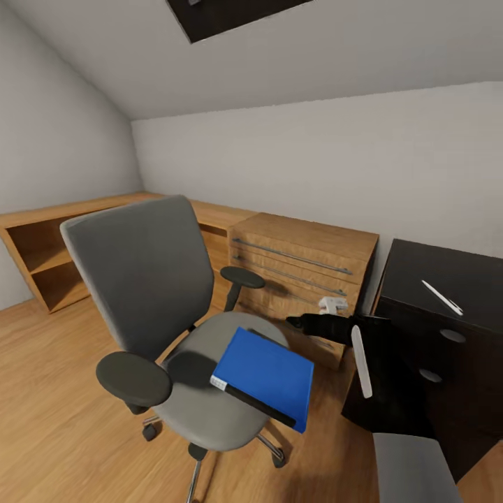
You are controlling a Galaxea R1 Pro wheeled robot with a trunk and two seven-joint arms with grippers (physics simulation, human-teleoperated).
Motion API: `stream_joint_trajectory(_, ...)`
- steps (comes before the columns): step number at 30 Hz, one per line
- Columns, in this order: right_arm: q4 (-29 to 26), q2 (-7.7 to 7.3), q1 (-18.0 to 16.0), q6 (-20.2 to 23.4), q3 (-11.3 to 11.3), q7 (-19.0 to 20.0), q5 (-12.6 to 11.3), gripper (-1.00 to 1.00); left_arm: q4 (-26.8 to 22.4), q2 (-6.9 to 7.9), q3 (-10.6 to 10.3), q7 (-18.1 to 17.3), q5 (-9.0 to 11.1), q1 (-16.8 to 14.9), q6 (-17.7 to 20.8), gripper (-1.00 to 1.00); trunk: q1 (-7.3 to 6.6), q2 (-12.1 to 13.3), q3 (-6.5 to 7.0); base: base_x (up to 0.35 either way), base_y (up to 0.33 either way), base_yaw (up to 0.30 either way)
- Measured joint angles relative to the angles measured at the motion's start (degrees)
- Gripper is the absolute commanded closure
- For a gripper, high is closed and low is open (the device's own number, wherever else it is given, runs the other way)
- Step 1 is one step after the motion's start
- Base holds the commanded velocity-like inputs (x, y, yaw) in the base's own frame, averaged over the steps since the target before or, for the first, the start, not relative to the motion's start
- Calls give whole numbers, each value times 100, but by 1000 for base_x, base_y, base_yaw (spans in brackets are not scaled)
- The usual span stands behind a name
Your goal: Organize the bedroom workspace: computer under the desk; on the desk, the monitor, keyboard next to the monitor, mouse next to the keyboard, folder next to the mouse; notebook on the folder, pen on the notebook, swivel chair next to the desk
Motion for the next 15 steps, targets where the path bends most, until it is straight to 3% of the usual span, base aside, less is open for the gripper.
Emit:
stream_joint_trajectory(5,36,1,1,-5,-106,15,-318,-100,15,2,0,0,-2,8,0,-100,1,0,17,-39,4,-160)
stream_joint_trajectory(6,229,33,13,-19,-646,21,-398,-100,25,4,1,9,0,7,-1,-100,1,0,18,-24,1,-24)
stream_joint_trajectory(7,304,66,41,-14,-988,33,-550,-100,28,4,1,26,-4,6,-1,-100,1,0,18,-19,0,-19)
stream_joint_trajectory(9,348,90,113,-14,-1233,46,-738,-100,29,5,1,39,-6,6,-1,-100,0,0,19,-31,-4,-11)
stream_joint_trajectory(10,360,102,286,-24,-1440,70,-1074,-100,30,5,1,50,-8,7,-1,-100,1,0,18,-160,-65,-4)
stream_joint_trajectory(11,355,96,438,-18,-1552,49,-1586,-100,31,5,0,55,-6,8,-1,-100,2,0,19,-211,-90,-3)
stream_joint_trajectory(12,353,88,502,-13,-1597,22,-1874,-100,32,5,0,57,-4,9,-1,-100,2,0,19,-244,-101,-2)
stream_joint_trajectory(15,376,76,581,-9,-1662,-27,-2240,-100,32,5,0,57,-2,10,-1,-100,2,0,19,-171,-58,-1)
